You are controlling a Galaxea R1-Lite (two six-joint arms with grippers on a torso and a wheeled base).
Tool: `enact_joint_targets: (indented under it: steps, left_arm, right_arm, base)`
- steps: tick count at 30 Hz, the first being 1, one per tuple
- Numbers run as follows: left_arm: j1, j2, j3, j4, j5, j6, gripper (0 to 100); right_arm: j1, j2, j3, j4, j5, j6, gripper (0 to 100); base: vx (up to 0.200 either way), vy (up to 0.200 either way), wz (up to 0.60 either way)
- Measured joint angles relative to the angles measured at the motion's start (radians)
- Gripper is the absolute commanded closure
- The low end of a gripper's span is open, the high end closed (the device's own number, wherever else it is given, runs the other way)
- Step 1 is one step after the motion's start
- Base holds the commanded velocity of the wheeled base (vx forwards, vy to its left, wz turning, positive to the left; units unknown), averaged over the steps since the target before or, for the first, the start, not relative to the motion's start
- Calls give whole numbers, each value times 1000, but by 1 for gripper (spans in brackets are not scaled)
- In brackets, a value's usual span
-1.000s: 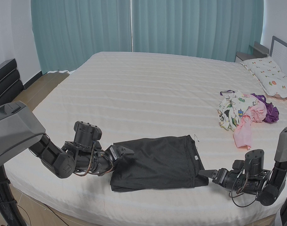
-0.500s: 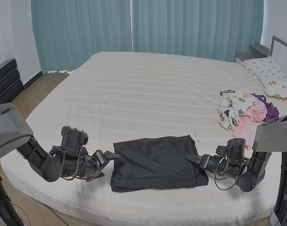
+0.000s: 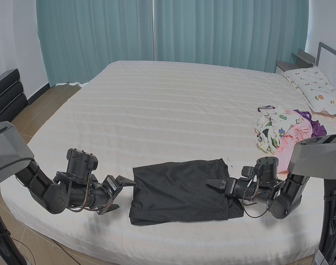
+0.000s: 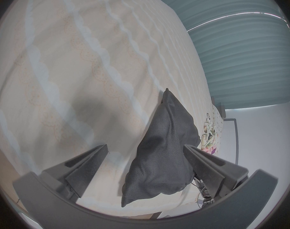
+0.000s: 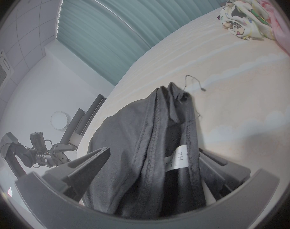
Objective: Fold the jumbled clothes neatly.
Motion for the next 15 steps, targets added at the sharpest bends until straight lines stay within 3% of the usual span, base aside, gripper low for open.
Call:
enact_joint_targets:
  steps: [1,2,15]
  left_arm:
    - [0,0,0,0,0,0,0]
    - [0,0,1,0,-1,-1,0]
    - [1,5,1,-1,-1,-6,0]
  right_arm:
    - [6,3,-1,-1,0,-1,0]
    - [10,6,-2,-1,1,-1,100]
    - [18,-23,56,1,6,37,100]
  base:
    - [0,0,0]
    - [0,0,0]
    - [0,0,0]
